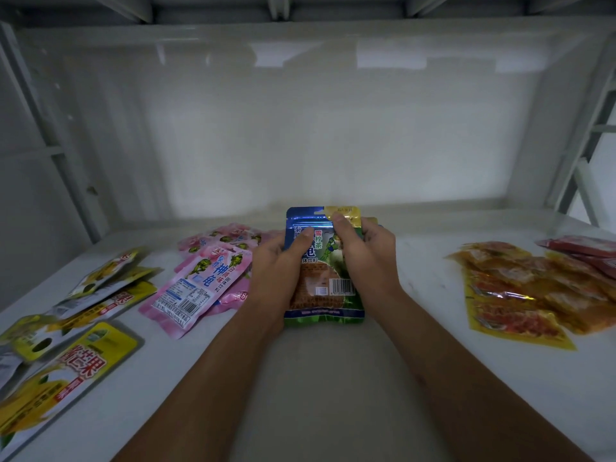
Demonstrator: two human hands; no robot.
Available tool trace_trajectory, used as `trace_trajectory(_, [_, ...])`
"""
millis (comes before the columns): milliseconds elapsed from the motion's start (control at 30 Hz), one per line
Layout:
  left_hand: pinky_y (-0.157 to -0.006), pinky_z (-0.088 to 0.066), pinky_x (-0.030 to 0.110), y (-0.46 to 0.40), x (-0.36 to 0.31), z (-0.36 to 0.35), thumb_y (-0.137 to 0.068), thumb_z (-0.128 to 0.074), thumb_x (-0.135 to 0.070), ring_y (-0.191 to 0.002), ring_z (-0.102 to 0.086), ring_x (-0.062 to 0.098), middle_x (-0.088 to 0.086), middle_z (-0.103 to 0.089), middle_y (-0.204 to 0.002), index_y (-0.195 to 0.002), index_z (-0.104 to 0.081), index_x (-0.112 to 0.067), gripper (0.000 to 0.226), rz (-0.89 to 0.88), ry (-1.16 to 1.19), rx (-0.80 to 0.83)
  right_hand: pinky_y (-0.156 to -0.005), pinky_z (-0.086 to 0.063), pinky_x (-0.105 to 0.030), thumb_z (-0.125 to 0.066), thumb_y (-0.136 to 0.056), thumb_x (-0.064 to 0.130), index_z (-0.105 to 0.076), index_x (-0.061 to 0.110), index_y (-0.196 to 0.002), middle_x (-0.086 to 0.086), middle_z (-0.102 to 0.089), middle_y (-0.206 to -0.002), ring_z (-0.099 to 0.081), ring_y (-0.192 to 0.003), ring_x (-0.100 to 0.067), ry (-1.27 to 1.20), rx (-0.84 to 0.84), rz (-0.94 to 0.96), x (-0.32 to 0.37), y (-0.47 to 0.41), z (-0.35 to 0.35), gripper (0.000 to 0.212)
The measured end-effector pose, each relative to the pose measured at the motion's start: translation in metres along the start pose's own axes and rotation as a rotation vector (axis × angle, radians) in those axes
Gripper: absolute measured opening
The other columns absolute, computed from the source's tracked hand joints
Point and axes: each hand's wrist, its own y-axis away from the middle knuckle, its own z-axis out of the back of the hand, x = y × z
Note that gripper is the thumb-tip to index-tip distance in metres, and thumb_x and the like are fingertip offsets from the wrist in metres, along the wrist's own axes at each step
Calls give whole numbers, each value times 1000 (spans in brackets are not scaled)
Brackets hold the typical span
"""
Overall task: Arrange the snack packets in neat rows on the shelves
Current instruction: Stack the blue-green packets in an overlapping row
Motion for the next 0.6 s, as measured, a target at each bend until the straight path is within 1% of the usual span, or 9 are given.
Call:
trace_trajectory(67, [-71,-62,50,-2,0,4,-103,-64,-34,-80,-75,38,23,-76,-88,-96,-75,-3,34,-63,-38,-54,-72,-59,-47,-70,-95,43,-71,-4,-93,-24,-70,-81,-70,-75,-35,27,76,-34,0,1,0,48])
trace_trajectory(133, [-65,-62,43,-2,0,6,-103,-63,-35,-75,-76,29,17,-77,-85,-96,-75,-3,35,-88,-26,-93,-68,-60,-37,-68,-100,37,-72,-2,-92,-22,-74,-86,-75,-79,-34,87,155,-32,2,5,-1,40])
trace_trajectory(200, [-58,-61,29,-1,-2,5,-104,-62,-34,-71,-76,17,5,-79,-80,-93,-76,-13,27,-90,-7,-94,-60,-54,-27,-66,-102,32,-71,-3,-87,-19,-74,-81,-73,-74,-30,185,147,49,1,7,0,38])
trace_trajectory(233, [-58,-60,28,-1,-2,4,-104,-62,-34,-71,-77,16,3,-79,-80,-92,-77,-16,26,-85,2,-85,-59,-51,-25,-66,-102,31,-70,-2,-83,-17,-73,-77,-71,-71,-28,234,120,100,1,7,0,39])
trace_trajectory(300, [-64,-64,33,-1,-3,2,-102,-65,-35,-76,-78,22,6,-80,-85,-97,-77,-13,26,-26,66,-41,-56,-48,-25,-64,-103,31,-65,1,-72,-6,-69,-65,-66,-60,-19,276,67,165,0,8,-1,43])
trace_trajectory(333, [-67,-65,36,0,-4,1,-100,-67,-36,-79,-79,25,9,-81,-89,-101,-77,-11,27,21,99,-2,-55,-48,-28,-63,-104,31,-61,2,-68,-4,-65,-60,-63,-56,-16,284,44,187,-2,7,0,46])
trace_trajectory(433, [-68,-64,36,0,-1,-1,-99,-70,-30,-80,-79,28,12,-81,-92,-105,-76,-8,24,57,59,97,-55,-51,-28,-62,-104,33,-64,-3,-75,-11,-68,-66,-67,-59,-16,277,-24,191,-2,3,2,47])
trace_trajectory(533, [-74,-65,41,-1,2,1,-100,-68,-30,-82,-79,30,12,-81,-91,-103,-77,-11,21,-29,1,58,-61,-54,-33,-61,-105,37,-69,-2,-84,-17,-72,-76,-72,-71,-27,230,-3,157,-3,3,0,44])
trace_trajectory(600, [-73,-65,42,-4,4,4,-99,-69,-33,-83,-79,31,12,-80,-90,-102,-77,-11,23,-58,10,12,-64,-57,-36,-62,-104,38,-69,-5,-91,-21,-73,-81,-73,-75,-28,215,69,108,1,6,-1,45])
